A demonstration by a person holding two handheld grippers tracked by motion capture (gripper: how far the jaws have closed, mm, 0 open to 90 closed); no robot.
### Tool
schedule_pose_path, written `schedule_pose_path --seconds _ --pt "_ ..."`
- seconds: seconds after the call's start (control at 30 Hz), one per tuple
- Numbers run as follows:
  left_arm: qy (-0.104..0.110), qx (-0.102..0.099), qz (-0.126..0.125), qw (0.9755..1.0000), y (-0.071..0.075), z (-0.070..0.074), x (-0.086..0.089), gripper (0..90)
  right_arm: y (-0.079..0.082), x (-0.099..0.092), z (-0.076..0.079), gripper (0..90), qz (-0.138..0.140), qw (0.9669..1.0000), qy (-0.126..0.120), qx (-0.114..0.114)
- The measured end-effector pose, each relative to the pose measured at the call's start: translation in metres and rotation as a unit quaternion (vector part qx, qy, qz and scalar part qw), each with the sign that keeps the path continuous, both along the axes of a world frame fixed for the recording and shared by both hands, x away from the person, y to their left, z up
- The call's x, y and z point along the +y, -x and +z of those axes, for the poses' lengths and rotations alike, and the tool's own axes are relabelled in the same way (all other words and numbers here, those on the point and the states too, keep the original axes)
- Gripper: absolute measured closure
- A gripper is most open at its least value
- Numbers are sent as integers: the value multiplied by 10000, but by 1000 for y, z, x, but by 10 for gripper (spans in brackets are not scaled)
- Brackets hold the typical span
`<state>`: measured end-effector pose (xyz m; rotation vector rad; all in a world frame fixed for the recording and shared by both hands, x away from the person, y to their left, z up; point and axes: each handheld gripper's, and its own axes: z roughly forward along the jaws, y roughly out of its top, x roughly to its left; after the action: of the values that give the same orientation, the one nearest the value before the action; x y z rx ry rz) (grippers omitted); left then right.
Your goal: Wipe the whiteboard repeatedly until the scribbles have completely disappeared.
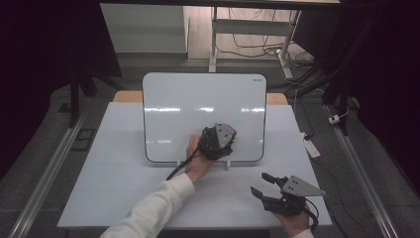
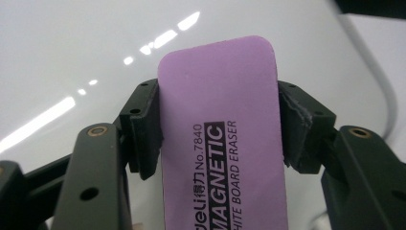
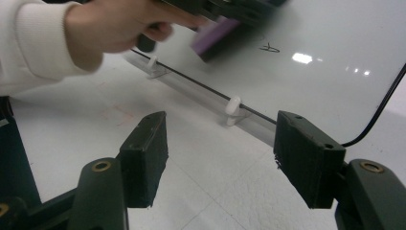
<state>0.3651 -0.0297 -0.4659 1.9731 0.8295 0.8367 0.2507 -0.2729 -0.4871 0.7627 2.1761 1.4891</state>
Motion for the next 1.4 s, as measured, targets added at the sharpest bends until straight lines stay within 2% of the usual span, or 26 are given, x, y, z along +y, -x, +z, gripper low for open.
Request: schedule_pose_path --seconds 0.07,0.2,0.27,0.33,0.47,0.7,0.87,1.07,1.2,1.4 --pt "80 45 -131 9999 -2 -2 -15 394 1 0 0 357 5 10000 11 -4" --pt "174 101 -280 9994 -3 -4 -34 394 2 -1 0 356 -6 10000 8 11" --pt "102 47 -293 9995 -2 -5 -36 394 2 -1 -1 356 -21 10000 3 14" --pt "137 76 -306 9994 -2 -4 -32 394 3 -2 -1 356 -26 10000 10 11" --pt "132 29 -93 9999 -2 1 -9 394 3 -4 0 356 -56 10000 -10 -4" --pt "46 -73 440 9990 4 6 54 394 3 -2 0 356 -42 10000 14 3" --pt "76 -19 872 9962 10 6 104 393 1 -1 0 356 -24 10000 17 -1" --pt "73 46 1228 9924 20 1 147 393 -1 1 0 356 7 10000 12 -3" --pt "199 87 1312 9911 23 -2 159 393 -2 2 -1 356 11 10000 32 -1" --pt "87 58 1226 9924 23 -5 145 393 -3 4 -1 356 24 10000 50 -1"
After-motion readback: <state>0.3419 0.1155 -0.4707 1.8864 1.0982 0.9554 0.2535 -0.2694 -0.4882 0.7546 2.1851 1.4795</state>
